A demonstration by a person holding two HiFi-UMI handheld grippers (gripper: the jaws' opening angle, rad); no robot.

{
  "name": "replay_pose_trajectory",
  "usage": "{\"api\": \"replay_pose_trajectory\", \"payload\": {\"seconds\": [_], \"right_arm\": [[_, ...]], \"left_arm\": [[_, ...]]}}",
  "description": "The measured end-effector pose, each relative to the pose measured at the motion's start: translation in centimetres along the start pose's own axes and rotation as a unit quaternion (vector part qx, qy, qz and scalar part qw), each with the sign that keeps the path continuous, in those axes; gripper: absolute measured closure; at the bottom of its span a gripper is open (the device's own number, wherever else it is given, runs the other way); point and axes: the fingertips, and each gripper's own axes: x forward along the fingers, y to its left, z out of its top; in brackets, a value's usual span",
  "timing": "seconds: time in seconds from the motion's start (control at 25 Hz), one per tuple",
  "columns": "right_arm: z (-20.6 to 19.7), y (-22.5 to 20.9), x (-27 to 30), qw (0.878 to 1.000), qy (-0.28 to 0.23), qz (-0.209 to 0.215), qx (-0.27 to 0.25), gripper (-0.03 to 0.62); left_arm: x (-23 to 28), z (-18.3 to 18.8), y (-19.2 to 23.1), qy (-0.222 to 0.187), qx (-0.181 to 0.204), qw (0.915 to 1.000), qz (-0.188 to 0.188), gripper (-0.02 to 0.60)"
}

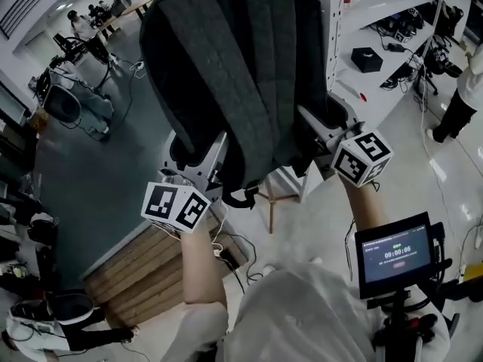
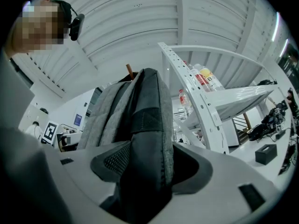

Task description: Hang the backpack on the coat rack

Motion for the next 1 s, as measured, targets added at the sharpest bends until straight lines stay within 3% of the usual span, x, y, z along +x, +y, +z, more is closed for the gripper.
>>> {"api": "replay_pose_trajectory", "payload": {"seconds": [0.2,0.36,0.56,0.88,1.0], "right_arm": [[-0.5,-0.1,-0.4,1.000,-0.016,-0.020,-0.013,0.327],[0.0,1.1,-0.9,0.999,-0.028,-0.020,-0.018,0.314],[0.4,1.0,-2.0,0.998,-0.056,-0.026,-0.026,0.306],[3.4,0.6,-3.6,0.993,-0.099,-0.040,-0.056,0.306],[5.4,1.3,-4.7,0.989,-0.118,-0.040,-0.083,0.306]], "left_arm": [[-1.4,0.1,0.1,-0.021,0.000,0.9995,0.023,0.245],[-4.2,1.9,0.9,-0.053,0.031,0.9961,0.063,0.247],[-5.0,2.5,-0.2,-0.057,0.054,0.9952,0.060,0.247],[-5.5,1.4,-0.8,-0.051,0.031,0.9968,0.053,0.250],[-5.7,1.3,-1.6,-0.051,0.025,0.9973,0.046,0.354]]}}
